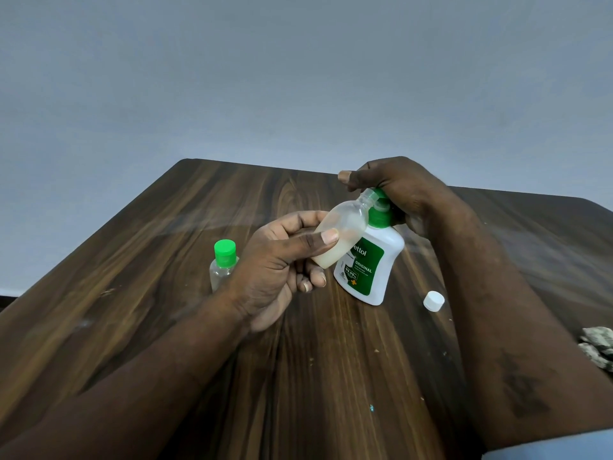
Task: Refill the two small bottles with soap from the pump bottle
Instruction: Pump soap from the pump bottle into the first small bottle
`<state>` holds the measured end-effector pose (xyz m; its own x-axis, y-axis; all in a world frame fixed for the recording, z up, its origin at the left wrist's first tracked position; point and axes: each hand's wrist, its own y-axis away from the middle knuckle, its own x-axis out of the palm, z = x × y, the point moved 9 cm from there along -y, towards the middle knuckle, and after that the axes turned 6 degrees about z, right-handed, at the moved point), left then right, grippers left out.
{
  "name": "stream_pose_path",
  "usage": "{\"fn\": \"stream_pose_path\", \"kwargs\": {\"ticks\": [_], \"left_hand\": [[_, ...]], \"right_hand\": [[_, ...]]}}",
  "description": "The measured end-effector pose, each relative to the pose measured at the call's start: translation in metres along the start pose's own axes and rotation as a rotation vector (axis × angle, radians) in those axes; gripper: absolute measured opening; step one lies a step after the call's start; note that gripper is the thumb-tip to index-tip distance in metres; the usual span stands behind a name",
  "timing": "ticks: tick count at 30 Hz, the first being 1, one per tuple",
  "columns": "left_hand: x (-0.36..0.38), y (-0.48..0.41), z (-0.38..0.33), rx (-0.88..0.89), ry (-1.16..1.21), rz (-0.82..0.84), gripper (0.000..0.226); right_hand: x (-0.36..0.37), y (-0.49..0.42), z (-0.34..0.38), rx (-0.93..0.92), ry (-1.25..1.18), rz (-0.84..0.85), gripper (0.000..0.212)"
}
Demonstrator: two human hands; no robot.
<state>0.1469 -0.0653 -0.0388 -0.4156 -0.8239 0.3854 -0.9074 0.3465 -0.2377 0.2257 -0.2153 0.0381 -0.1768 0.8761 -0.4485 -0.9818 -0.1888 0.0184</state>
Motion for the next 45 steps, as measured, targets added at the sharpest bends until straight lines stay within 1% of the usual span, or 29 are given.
{"fn": "stream_pose_path", "kwargs": {"ticks": [5,7,10,15,19,25,28,33,41,45], "left_hand": [[-0.001,0.001,0.001,-0.005,-0.004,-0.012,0.037],[-0.001,0.001,0.002,-0.003,-0.005,-0.010,0.037],[-0.001,0.000,0.002,-0.004,-0.004,-0.011,0.037],[0.001,0.001,-0.001,-0.005,0.001,-0.003,0.037],[0.001,0.000,-0.001,-0.007,-0.008,-0.011,0.039],[0.000,0.001,0.001,-0.006,-0.012,-0.017,0.037],[0.000,0.001,0.001,-0.007,-0.008,-0.007,0.035],[0.000,0.000,0.000,-0.002,-0.002,-0.001,0.040],[-0.001,0.001,0.000,-0.004,-0.014,-0.014,0.035],[-0.001,0.001,0.001,-0.005,-0.006,-0.015,0.037]], "right_hand": [[0.005,0.001,-0.006,0.026,-0.064,0.028,0.023],[0.002,0.000,-0.006,0.027,-0.016,0.010,0.021],[0.000,-0.002,-0.003,0.018,0.033,-0.001,0.024],[0.000,0.000,0.003,-0.020,0.007,0.005,0.026],[0.001,-0.002,-0.001,-0.005,-0.007,0.026,0.026],[0.005,-0.004,-0.010,0.025,-0.080,0.046,0.036],[0.003,-0.005,-0.008,0.015,-0.047,0.039,0.034],[0.001,-0.001,0.003,-0.017,0.034,0.024,0.035],[0.001,-0.004,-0.008,0.034,0.016,0.030,0.031],[0.000,-0.004,-0.009,0.037,0.027,0.023,0.028]]}}
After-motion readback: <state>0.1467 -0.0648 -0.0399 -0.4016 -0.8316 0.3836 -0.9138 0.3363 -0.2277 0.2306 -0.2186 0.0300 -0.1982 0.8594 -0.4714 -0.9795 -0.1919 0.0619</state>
